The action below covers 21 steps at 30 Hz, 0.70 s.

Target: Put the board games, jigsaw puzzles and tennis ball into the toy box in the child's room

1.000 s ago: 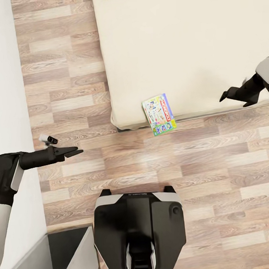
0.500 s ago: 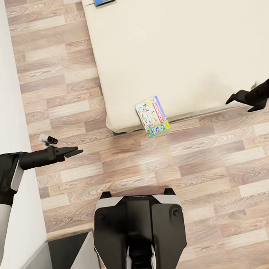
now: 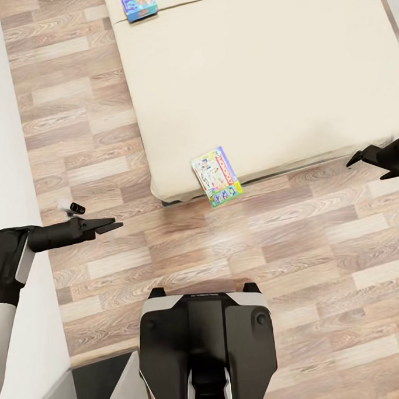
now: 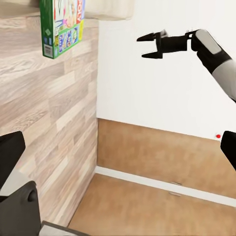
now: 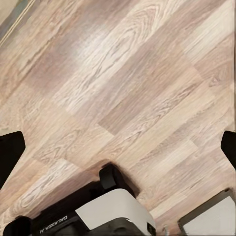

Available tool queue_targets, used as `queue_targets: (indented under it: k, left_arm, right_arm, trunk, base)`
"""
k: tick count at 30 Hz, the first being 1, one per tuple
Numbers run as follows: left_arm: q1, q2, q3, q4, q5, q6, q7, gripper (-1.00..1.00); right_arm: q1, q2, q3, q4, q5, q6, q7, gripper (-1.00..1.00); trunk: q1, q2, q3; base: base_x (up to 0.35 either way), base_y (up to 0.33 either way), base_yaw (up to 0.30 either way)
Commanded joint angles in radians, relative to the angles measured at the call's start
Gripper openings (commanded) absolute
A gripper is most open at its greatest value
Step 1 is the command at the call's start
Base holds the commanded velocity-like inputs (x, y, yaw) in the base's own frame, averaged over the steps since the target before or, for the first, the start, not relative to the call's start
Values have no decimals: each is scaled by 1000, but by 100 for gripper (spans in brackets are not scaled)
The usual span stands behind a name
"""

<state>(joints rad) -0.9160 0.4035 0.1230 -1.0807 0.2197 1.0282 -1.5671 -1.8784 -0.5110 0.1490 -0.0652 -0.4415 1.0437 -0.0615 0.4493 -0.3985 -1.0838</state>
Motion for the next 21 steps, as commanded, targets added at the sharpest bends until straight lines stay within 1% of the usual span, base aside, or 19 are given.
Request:
queue_targets:
  k: [1,5,9,10,13,17,21]
  left_arm:
    - [0,1,0,1,0,10,-4,100]
    - [1,3,0,3,0,7,-4,100]
    - [2,4,0,3,-3,5,-4,100]
    - [3,5,0,4,-5,4,-4,100]
    - [6,6,0,4,-6,3,-3,100]
    - [10,7,0,4,-7,2,37,100]
    - [17,8,0,11,-8,-1,77,100]
  right_arm:
    - [0,-8,6,17,-11,3,1,100]
    - [2,-20,8,36,-8,3,30,100]
    - [13,-36,9,44,-5,3,76,100]
    - [27,-42,10,46,-3,3,104,100]
    - [57,-53,10,48,-1,3,147,100]
    - [115,-72,12,49,1,3,204,100]
    - [190,-83,14,50,2,3,264,100]
  trunk:
    - [1,-1,1]
    - [1,-1,7]
    - [1,-1,13]
    - [1,-1,15]
    - [1,-1,19]
    - [1,-1,25]
    - [1,-1,32]
  base:
    - [0,0,-106]
    - [0,0,-100]
    - [0,0,-84]
    - [0,0,-74]
    - [0,0,-69]
    - [0,0,-41]
    - [0,0,-17]
